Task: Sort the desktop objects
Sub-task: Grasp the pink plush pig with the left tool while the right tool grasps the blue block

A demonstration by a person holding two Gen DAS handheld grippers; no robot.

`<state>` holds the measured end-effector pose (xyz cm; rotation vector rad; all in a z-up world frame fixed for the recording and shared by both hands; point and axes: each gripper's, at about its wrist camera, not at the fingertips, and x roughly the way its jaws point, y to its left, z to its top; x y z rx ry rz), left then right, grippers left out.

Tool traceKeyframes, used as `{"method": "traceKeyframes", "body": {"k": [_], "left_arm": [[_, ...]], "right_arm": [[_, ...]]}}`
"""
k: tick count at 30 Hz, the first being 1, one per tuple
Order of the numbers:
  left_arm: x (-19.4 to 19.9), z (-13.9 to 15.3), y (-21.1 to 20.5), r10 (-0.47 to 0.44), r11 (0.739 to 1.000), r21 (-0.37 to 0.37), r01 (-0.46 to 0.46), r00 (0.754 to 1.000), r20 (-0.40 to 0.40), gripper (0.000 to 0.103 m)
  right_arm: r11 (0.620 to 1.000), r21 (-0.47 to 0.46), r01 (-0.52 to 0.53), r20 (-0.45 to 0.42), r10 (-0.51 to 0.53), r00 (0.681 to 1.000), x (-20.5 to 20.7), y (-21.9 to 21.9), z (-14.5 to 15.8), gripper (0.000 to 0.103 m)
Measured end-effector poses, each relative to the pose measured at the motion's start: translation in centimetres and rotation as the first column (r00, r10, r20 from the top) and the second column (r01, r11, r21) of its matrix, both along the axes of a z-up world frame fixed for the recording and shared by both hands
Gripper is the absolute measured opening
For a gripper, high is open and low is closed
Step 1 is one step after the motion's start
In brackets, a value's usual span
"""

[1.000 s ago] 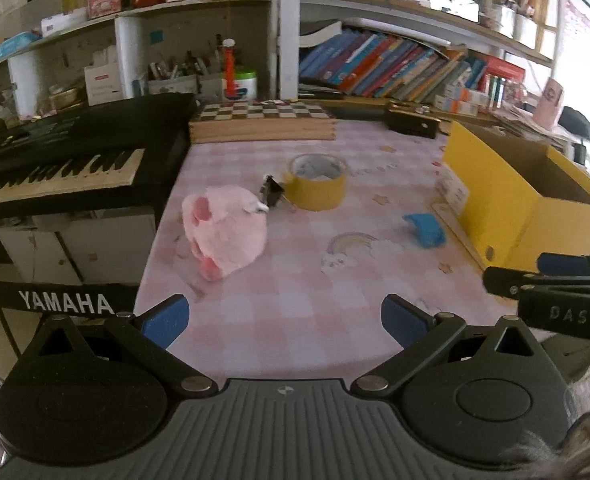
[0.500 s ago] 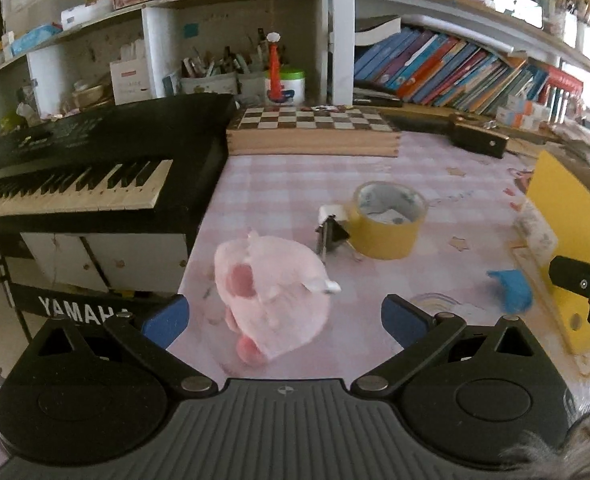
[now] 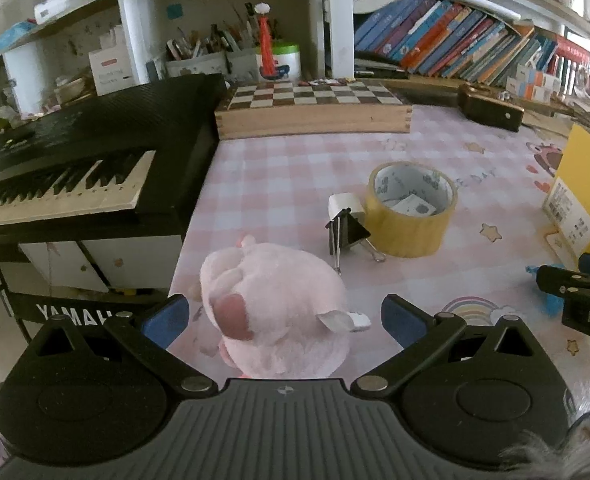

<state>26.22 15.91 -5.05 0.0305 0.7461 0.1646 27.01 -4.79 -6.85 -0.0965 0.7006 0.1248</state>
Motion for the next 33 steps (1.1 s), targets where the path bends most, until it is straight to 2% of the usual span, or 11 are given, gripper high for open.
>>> {"method": "traceKeyframes", "body": {"k": [7,9,13,16,17,18,22,27,33], "left_arm": [[1.2,-1.0,0.0,0.000,1.000,0.012,0.000,0.999,-0.034,0.103],[1.5,-1.3,0.2,0.003,1.000,0.002,-0.003,0.999,-0.048,0.103],[2.0,-1.9,0.5,0.017,1.000,-0.012,-0.017,0.997,-0.075,0.100],[2.2,-2.3,0.8,0.030,0.999,-0.020,-0.032,0.995,-0.093,0.087],[2.2,-2.4,1.0,0.036,0.999,-0.023,-0.039,0.994,-0.103,0.079],[2.2,-2.4,1.2,0.040,0.998,-0.035,-0.044,0.994,-0.106,0.078],[1.6,-1.9,1.6,0.052,0.996,-0.068,-0.058,0.994,-0.093,0.065],[0.7,-0.8,2.1,0.057,0.992,-0.106,-0.065,0.996,-0.076,0.064],[-0.8,1.4,1.8,0.044,0.989,-0.137,-0.046,0.999,-0.017,0.064]], "right_arm": [[0.999,0.015,0.040,-0.077,-0.039,0.996,1.8,-0.9,-1.9,0.050],[0.998,0.030,0.050,-0.102,-0.046,0.994,2.0,-1.2,-2.2,0.045],[0.997,0.051,0.054,-0.116,-0.048,0.992,2.3,-1.5,-2.3,0.043],[0.997,0.056,0.052,-0.116,-0.045,0.992,2.4,-1.5,-2.3,0.040],[0.997,0.056,0.050,-0.116,-0.043,0.992,2.4,-1.5,-2.2,0.035],[0.997,0.056,0.046,-0.117,-0.040,0.992,2.5,-1.5,-2.2,0.034],[0.998,0.052,0.036,-0.122,-0.030,0.992,2.7,-1.5,-2.1,0.029],[0.997,0.067,0.029,-0.111,-0.021,0.994,2.6,-1.5,-1.7,0.029],[0.995,0.100,-0.009,-0.056,0.015,0.998,1.7,-1.8,0.0,0.029]]}}
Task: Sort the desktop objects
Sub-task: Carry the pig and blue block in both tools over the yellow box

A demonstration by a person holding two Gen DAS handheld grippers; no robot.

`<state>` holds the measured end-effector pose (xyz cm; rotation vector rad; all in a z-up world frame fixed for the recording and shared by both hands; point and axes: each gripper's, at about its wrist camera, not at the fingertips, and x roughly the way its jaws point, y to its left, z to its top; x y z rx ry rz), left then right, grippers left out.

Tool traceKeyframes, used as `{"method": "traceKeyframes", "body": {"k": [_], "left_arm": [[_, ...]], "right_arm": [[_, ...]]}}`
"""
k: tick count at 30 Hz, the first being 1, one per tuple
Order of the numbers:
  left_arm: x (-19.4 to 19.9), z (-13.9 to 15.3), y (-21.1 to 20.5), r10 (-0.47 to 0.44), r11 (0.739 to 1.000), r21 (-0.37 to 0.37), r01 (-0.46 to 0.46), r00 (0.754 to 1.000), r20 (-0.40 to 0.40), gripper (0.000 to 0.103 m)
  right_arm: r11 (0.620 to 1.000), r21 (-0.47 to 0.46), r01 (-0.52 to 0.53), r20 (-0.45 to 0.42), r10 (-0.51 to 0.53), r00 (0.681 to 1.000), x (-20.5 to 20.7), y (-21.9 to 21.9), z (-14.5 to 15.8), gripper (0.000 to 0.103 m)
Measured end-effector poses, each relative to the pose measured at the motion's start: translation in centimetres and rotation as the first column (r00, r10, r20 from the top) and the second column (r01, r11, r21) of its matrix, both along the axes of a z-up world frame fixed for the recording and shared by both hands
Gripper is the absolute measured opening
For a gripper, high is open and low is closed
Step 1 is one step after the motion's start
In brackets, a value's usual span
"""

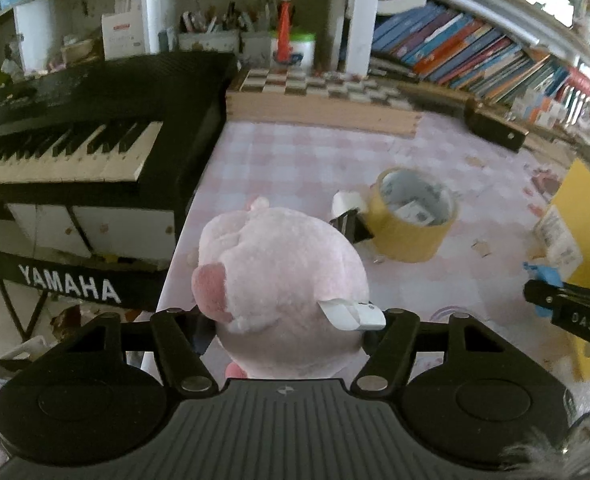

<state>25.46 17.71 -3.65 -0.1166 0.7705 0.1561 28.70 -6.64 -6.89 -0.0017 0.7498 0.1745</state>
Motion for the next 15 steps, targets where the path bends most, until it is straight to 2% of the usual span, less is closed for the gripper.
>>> {"method": "traceKeyframes", "body": {"k": [9,15], "left_arm": [[-2.6,3.4,-1.3,-0.049,0.998,-0.026,0.051,0.995,0.084,0.064],[-4.6,5.3,-2.2,-0.079,0.995,-0.045,0.086,0.988,0.130,0.064]], "right_arm": [[0.997,0.045,-0.065,0.107,0.060,0.992,-2.7,-0.7,3.9,0.029],[0.995,0.067,-0.074,0.134,0.065,0.989,-4.4,-1.8,5.7,0.029]]}}
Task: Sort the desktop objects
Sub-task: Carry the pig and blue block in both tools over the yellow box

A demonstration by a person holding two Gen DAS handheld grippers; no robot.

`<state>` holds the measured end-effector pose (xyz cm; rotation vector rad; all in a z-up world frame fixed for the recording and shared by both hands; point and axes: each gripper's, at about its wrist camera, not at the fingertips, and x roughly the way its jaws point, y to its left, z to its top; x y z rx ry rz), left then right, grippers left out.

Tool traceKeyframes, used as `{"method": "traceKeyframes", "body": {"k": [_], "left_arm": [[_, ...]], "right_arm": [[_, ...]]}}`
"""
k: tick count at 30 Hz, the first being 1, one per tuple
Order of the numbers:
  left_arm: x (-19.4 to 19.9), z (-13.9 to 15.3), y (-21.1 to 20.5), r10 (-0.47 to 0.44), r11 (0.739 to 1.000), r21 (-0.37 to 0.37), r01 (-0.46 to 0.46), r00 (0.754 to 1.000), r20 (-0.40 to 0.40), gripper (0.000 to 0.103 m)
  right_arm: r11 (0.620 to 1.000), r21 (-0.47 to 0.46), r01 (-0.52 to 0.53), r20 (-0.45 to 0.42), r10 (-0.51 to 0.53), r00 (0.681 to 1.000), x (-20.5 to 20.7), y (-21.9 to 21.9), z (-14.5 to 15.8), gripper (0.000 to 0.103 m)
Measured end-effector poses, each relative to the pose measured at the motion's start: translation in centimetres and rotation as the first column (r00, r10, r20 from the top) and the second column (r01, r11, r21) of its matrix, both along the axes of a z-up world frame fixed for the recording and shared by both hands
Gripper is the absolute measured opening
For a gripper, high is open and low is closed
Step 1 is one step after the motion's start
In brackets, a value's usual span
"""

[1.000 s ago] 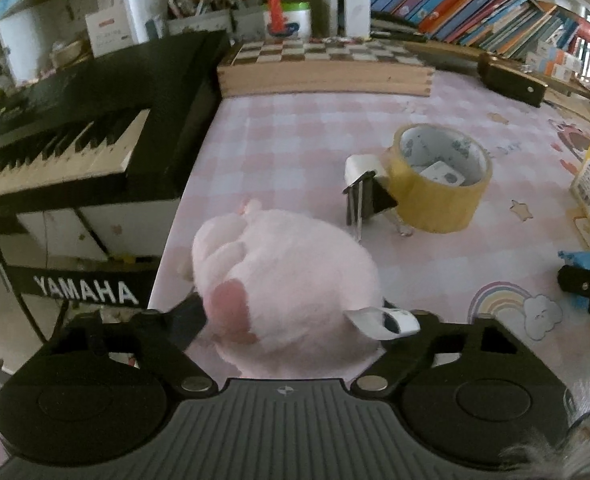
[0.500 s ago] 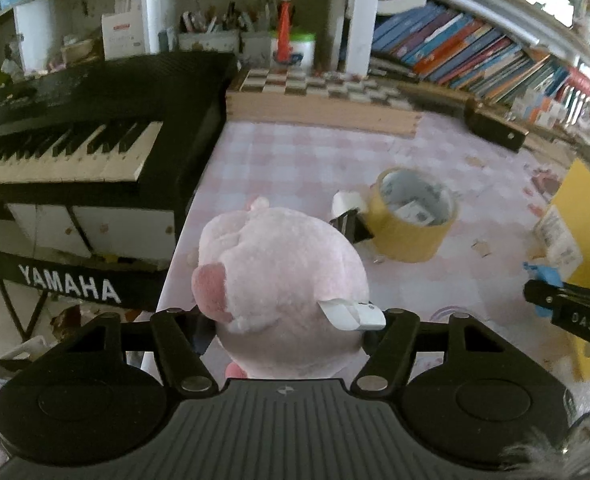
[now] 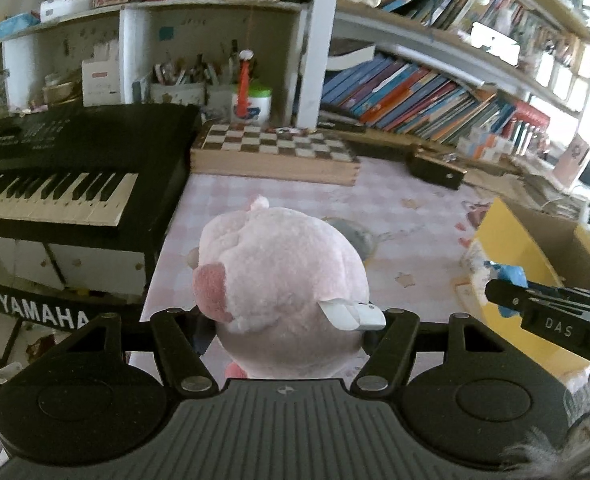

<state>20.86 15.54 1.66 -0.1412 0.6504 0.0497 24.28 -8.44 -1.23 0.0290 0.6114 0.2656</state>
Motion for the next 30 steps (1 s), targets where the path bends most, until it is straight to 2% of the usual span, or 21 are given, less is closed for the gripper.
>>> {"method": "traceKeyframes", "body": {"k": [7,19,30], "left_arm": [[-2.1,0.3,-1.4,-0.055,0.998,-0.017,0.055,0.998,-0.001,0.064],[-5.9,0.2,-4.0,-0.140,0.989,-0.053,0.140,0.990,0.014,0.064],[-9.0,-0.2,-5.6,-0.209,0.975,-0.076,0.209,0.978,0.010,0.064]], "right_arm": [[1.000,0.021,0.003,-0.007,-0.002,1.000,-2.8,-1.2,0.8,0.029],[1.000,0.008,-0.001,-0.059,0.001,0.998,-7.3,-2.5,0.4,0.029],[1.000,-0.010,0.013,-0.056,-0.014,0.998,-11.0,-3.3,0.4,0.029]]}}
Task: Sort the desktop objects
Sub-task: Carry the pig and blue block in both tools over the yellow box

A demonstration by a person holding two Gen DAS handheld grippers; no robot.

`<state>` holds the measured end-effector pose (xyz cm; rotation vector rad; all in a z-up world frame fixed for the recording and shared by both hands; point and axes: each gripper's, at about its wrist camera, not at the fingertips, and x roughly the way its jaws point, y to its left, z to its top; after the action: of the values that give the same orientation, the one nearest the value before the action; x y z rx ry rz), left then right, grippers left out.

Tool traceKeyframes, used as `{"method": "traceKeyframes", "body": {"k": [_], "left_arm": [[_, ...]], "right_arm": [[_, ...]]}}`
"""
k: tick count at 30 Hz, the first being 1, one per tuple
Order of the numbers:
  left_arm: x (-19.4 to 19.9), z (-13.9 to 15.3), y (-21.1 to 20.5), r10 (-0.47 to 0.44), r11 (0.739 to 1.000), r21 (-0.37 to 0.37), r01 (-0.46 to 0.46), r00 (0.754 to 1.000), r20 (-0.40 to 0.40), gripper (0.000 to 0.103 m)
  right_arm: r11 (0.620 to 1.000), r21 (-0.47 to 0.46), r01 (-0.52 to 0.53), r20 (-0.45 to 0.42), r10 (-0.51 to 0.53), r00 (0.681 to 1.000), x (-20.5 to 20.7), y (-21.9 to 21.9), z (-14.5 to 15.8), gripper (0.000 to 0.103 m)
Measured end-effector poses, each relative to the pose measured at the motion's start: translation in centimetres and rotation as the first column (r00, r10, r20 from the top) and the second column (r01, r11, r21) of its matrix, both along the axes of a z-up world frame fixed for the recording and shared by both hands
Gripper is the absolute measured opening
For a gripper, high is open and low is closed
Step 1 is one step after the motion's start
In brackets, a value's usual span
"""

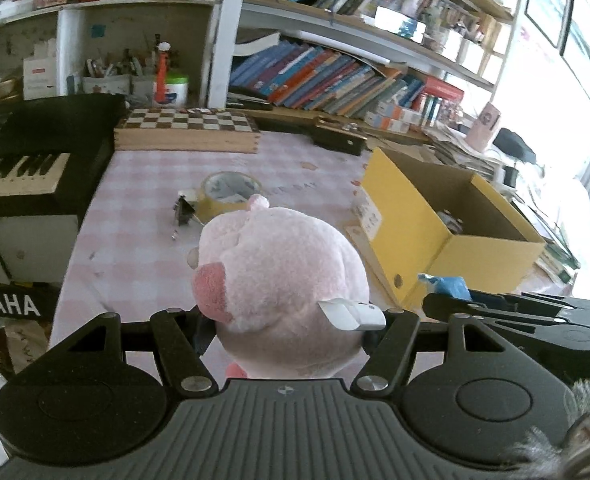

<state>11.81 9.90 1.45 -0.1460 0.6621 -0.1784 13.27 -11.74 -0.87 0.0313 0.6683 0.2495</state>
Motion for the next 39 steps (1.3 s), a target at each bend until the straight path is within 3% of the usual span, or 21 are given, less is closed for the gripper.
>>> {"method": "traceKeyframes", "body": {"k": [22,39], "left_arm": [[-5.7,-0.4,-3.6,-0.178,0.984,-0.010,0.178,0.984,-0.012,0.064],[-7.6,-0.5,-6.6,-0.301,0.954,-0.019,0.300,0.953,-0.025,0.064]], "right_arm": [[0.996,0.003,0.091,-0.010,-0.090,0.996,-7.2,-2.0,-0.1,0.029],[0.980,0.017,0.196,-0.018,-0.196,0.981,-10.7,-4.7,-0.3,0.029]]}}
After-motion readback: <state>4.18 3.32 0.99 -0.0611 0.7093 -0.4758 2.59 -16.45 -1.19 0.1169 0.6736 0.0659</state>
